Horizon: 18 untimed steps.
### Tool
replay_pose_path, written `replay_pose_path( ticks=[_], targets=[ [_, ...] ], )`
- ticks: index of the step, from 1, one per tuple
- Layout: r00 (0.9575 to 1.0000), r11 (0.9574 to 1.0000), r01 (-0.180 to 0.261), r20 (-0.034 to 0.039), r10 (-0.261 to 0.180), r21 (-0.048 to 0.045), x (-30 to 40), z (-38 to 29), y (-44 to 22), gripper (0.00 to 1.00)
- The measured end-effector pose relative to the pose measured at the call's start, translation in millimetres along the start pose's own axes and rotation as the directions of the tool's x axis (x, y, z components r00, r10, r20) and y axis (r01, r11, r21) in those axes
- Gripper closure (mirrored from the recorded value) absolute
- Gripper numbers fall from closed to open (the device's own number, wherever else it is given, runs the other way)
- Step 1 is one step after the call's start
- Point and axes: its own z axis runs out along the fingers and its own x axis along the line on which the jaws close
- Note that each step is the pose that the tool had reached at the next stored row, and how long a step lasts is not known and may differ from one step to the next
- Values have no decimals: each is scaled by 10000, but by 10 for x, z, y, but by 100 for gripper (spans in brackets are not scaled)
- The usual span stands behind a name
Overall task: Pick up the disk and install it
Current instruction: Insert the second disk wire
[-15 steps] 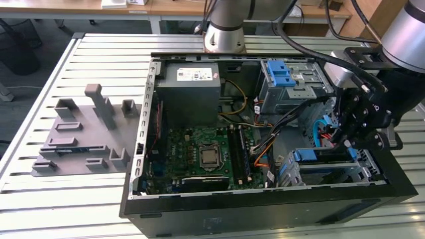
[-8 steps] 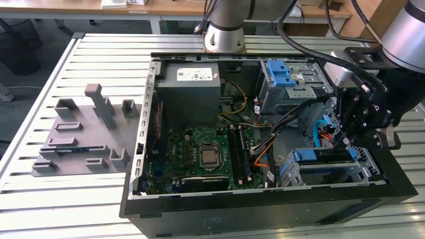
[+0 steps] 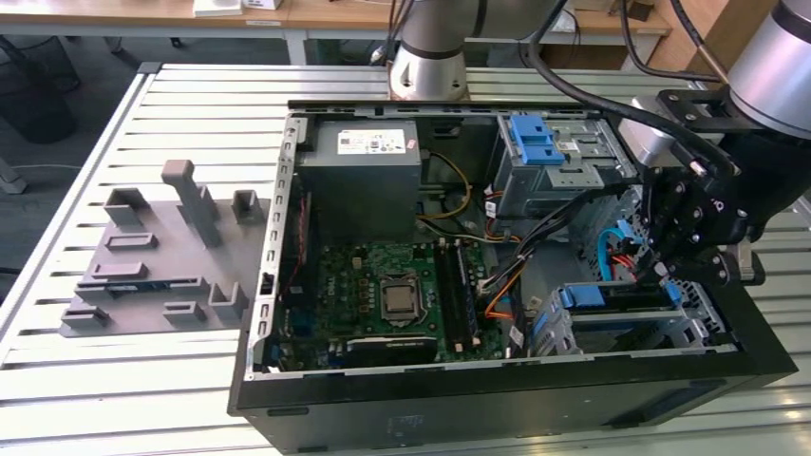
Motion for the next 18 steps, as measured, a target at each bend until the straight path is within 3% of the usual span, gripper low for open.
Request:
replay_pose_path(
  ticks=[6,11,14,18],
  targets=[
    [10000,10000,0,-2,0,0,1,-1,16,89],
    [10000,10000,0,-2,0,5,4,-5,79,89],
    [10000,10000,1,-1,-1,6,5,-46,79,89],
    [10000,10000,0,-1,0,6,9,-151,79,89]
  ],
)
